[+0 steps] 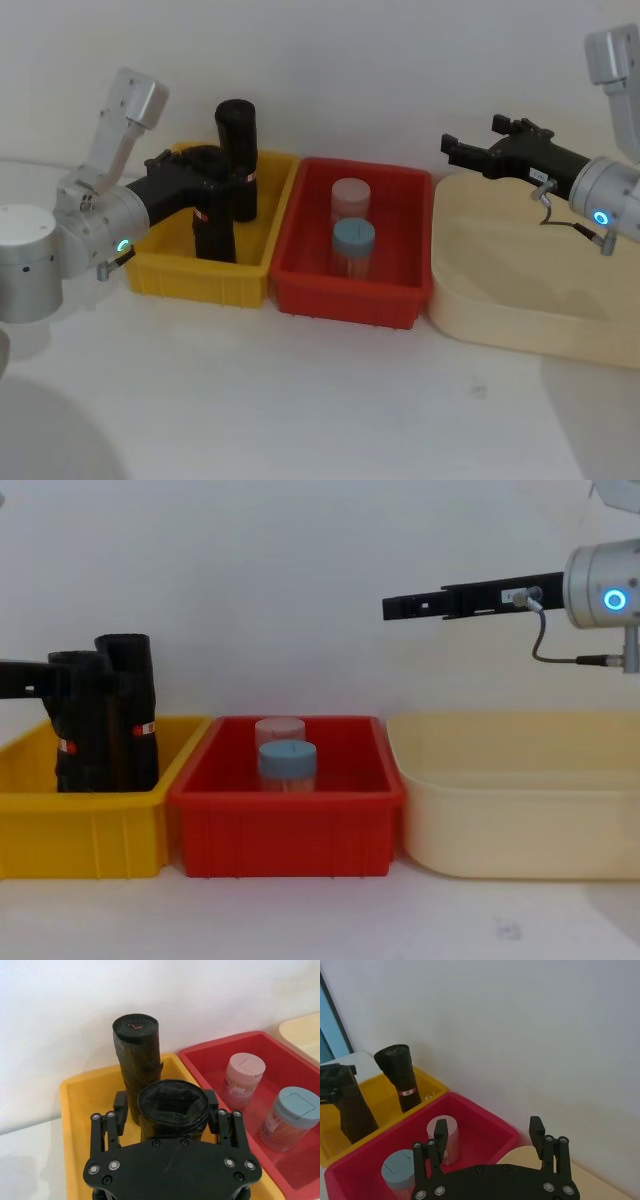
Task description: Pick up the garbage bag with the one hand and transfer it to the other hand.
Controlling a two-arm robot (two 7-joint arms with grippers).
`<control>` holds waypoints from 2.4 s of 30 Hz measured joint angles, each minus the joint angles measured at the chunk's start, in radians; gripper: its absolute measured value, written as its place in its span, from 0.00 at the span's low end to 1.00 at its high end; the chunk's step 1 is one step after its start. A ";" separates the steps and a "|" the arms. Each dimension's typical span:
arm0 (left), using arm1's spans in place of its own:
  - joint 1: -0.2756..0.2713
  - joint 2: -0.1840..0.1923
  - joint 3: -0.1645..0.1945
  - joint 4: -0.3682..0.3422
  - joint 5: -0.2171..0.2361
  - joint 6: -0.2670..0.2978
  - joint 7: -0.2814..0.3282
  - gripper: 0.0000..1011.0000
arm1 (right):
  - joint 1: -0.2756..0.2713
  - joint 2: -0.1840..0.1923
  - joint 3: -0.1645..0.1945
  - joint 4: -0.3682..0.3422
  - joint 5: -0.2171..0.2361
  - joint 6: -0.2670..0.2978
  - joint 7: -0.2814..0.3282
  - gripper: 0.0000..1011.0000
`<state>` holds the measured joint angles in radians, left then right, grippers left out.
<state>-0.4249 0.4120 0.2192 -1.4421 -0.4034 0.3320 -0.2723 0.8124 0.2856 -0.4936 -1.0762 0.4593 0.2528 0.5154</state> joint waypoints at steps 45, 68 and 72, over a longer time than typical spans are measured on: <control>-0.019 -0.007 0.005 0.021 0.008 -0.006 0.006 0.36 | 0.062 -0.027 -0.166 0.048 0.002 0.117 0.175 0.99; -0.019 -0.007 0.005 0.021 0.007 -0.006 0.005 0.36 | 0.117 -0.096 -0.224 0.239 -0.043 0.047 0.227 0.99; -0.019 -0.007 0.005 0.021 0.007 -0.006 0.006 0.36 | 0.128 -0.107 -0.231 0.269 -0.051 0.031 0.245 0.99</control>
<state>-0.4441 0.4052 0.2241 -1.4209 -0.3960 0.3261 -0.2667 0.9408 0.1790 -0.7249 -0.8069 0.4085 0.2837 0.7604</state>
